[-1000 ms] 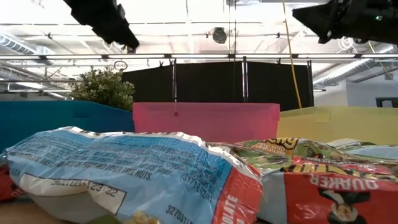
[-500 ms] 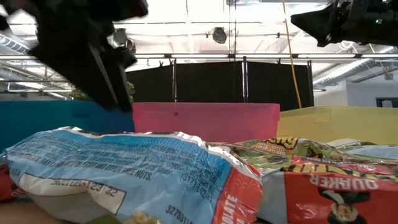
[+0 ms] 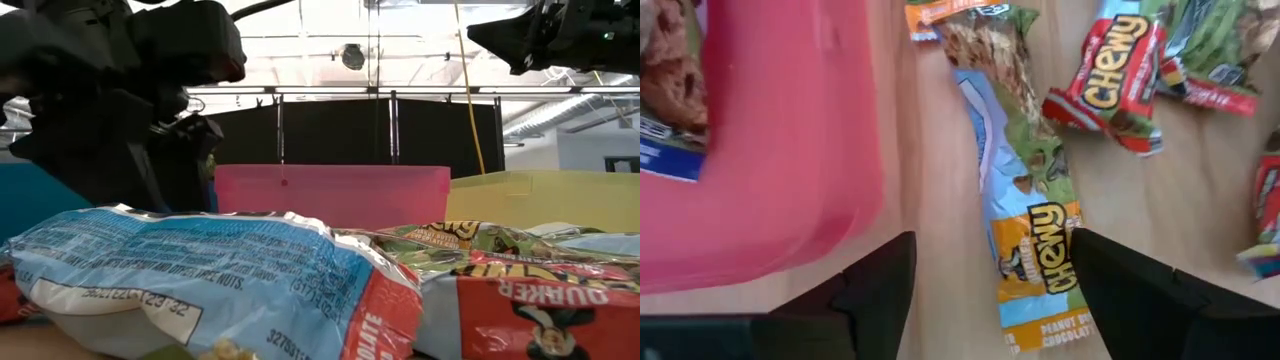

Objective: Pick and place Granola Bars by type
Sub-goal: Put the yellow granola bar into the blue bin

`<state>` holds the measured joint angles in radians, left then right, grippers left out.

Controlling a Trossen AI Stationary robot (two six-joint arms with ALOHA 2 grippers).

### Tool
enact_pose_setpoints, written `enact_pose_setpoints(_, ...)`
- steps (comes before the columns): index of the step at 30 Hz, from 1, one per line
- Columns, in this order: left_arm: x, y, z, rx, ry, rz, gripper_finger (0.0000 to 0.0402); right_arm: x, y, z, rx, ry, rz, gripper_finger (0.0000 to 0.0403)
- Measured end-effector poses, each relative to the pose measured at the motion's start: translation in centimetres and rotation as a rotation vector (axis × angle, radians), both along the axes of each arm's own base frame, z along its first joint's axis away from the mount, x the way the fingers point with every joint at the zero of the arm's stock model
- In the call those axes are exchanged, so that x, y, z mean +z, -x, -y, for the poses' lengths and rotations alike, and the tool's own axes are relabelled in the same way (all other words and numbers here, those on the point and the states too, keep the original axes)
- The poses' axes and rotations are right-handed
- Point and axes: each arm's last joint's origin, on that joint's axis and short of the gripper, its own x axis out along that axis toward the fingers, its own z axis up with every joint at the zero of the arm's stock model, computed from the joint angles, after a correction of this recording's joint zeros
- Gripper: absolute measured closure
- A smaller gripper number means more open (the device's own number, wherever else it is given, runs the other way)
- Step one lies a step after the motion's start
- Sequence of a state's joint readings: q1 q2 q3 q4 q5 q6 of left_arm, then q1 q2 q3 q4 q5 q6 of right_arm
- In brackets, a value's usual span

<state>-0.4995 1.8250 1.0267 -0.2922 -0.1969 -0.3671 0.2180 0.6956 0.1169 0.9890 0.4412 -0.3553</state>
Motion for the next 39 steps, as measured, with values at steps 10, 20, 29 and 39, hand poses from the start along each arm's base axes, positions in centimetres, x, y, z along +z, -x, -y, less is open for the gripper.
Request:
enact_pose_setpoints(10, 1.3, -0.1, 0.2, 0.006, 0.079, 0.024, 0.0138, -0.1, 0.0, 0.0, 0.0, -0.001, -0.007, 0.0403)
enact_pose_setpoints(20, 1.4, -0.6, 0.8, -0.018, 0.132, 0.038, 0.0143, -0.1, 0.0, 0.0, -0.001, -0.001, -0.01, 0.0403)
enact_pose_setpoints(29, -1.8, -0.9, 1.4, -0.007, 0.048, -0.009, 0.0144, -0.1, -0.1, 0.0, -0.001, 0.001, -0.015, 0.0403)
enact_pose_setpoints(39, -1.9, -1.0, 1.6, -0.018, 0.056, 0.008, 0.0182, -0.1, -0.1, 0.0, -0.002, 0.001, -0.013, 0.0403)
